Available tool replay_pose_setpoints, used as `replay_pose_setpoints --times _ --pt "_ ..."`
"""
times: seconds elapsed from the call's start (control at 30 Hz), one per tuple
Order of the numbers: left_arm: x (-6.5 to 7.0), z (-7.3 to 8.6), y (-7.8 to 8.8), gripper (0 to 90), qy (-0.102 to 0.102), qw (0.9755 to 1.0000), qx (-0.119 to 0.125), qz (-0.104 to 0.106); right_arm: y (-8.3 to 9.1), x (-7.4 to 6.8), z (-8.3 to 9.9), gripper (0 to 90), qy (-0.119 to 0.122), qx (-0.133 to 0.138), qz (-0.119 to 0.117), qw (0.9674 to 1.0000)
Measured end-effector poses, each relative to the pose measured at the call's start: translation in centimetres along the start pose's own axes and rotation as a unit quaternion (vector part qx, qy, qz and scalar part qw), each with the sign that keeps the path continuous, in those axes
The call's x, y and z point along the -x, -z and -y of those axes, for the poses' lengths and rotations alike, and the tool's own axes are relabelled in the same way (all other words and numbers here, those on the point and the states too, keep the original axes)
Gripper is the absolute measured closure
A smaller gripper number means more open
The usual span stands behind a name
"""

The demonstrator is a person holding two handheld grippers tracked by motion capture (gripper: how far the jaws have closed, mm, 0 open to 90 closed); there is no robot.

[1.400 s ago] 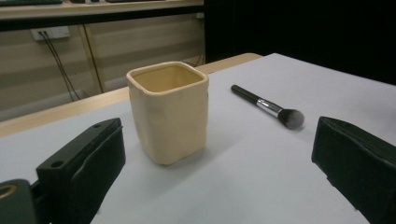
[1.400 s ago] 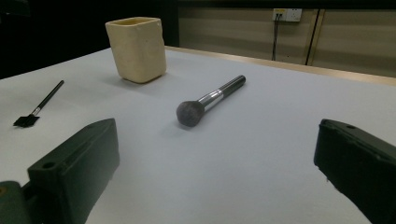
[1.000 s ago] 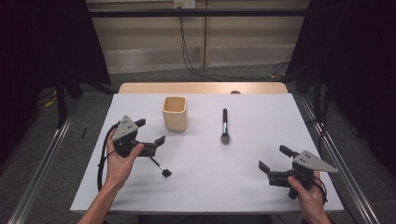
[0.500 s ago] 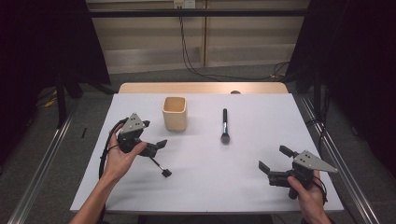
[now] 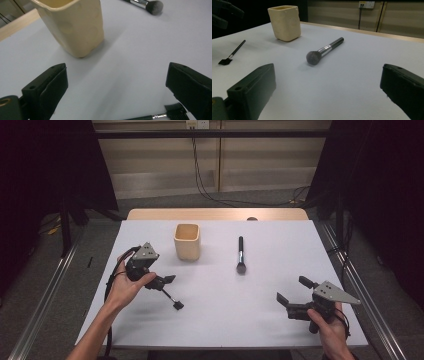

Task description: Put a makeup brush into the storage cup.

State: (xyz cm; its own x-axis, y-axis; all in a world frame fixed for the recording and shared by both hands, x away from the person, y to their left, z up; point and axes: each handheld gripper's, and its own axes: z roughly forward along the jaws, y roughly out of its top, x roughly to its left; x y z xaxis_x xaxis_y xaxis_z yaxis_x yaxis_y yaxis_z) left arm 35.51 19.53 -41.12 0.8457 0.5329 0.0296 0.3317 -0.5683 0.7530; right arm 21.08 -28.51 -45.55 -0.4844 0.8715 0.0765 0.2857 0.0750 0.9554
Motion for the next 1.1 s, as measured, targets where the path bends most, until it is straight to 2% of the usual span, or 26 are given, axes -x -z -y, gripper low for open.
replay_pose_setpoints --times 0.03,0.17,0.2,0.23,0.33,0.37,0.43,0.47,0.57,0.63,0.7,0.77,0.83,0.93,1.0,1.1 --pt "-0.1 -0.1 -0.1 3.9 -0.008 0.9999 -0.008 -0.004 0.0 0.0 0.0 0.0 0.0 0.0 0.0 1.0" --pt "-0.4 0.0 -0.8 3.9 -0.01 0.9993 -0.035 0.011 0.0 0.0 0.0 0.0 -0.002 -0.002 0.001 1.0" --pt "-0.5 0.1 -0.9 3.9 -0.013 0.9988 -0.044 0.015 0.0 0.0 0.0 0.0 -0.002 -0.004 0.002 1.0" --pt "-0.5 0.2 -1.1 4.0 -0.013 0.9981 -0.053 0.027 0.0 0.0 0.1 0.0 -0.002 -0.006 0.002 1.0" --pt "-0.6 0.3 -1.2 3.9 -0.031 0.9965 -0.074 0.026 0.0 0.1 0.1 0.0 -0.003 -0.006 0.002 1.0" --pt "-0.6 0.3 -1.3 3.9 -0.031 0.9961 -0.076 0.033 0.0 0.1 0.1 0.0 -0.003 -0.006 0.001 1.0" --pt "-0.7 0.3 -1.4 4.5 -0.036 0.9948 -0.09 0.032 -0.1 0.0 0.1 0.0 -0.003 -0.007 0.0 1.0" --pt "-0.8 0.2 -1.5 4.6 -0.049 0.9923 -0.107 0.039 -0.1 0.0 0.1 0.0 -0.003 -0.008 0.001 1.0" --pt "-0.8 0.0 -1.8 4.6 -0.059 0.9893 -0.126 0.046 -0.1 0.0 0.1 0.0 -0.002 -0.007 0.0 1.0" --pt "-0.8 0.0 -2.1 4.7 -0.061 0.9865 -0.139 0.062 -0.1 0.0 0.1 0.0 -0.003 -0.006 0.0 1.0" --pt "-0.6 0.0 -2.3 4.5 -0.074 0.9839 -0.148 0.066 -0.1 0.0 0.1 0.0 -0.005 -0.007 0.001 1.0" --pt "-0.4 0.0 -2.6 4.0 -0.083 0.9794 -0.169 0.074 0.0 0.0 0.1 0.0 -0.002 -0.007 -0.001 1.0" --pt "-0.4 0.0 -2.7 4.3 -0.088 0.9786 -0.172 0.07 0.0 0.0 0.1 0.0 -0.002 -0.007 -0.001 1.0" --pt "-0.7 -0.1 -3.0 4.1 -0.084 0.9762 -0.185 0.077 0.0 0.0 0.1 0.0 -0.002 -0.008 -0.002 1.0" --pt "-0.8 0.0 -3.2 3.9 -0.077 0.9764 -0.186 0.078 0.0 0.0 0.1 0.0 -0.003 -0.007 -0.002 1.0" --pt "-0.7 0.2 -3.6 4.1 -0.084 0.972 -0.202 0.085 0.0 0.0 0.1 0.0 -0.002 -0.006 -0.002 1.0"
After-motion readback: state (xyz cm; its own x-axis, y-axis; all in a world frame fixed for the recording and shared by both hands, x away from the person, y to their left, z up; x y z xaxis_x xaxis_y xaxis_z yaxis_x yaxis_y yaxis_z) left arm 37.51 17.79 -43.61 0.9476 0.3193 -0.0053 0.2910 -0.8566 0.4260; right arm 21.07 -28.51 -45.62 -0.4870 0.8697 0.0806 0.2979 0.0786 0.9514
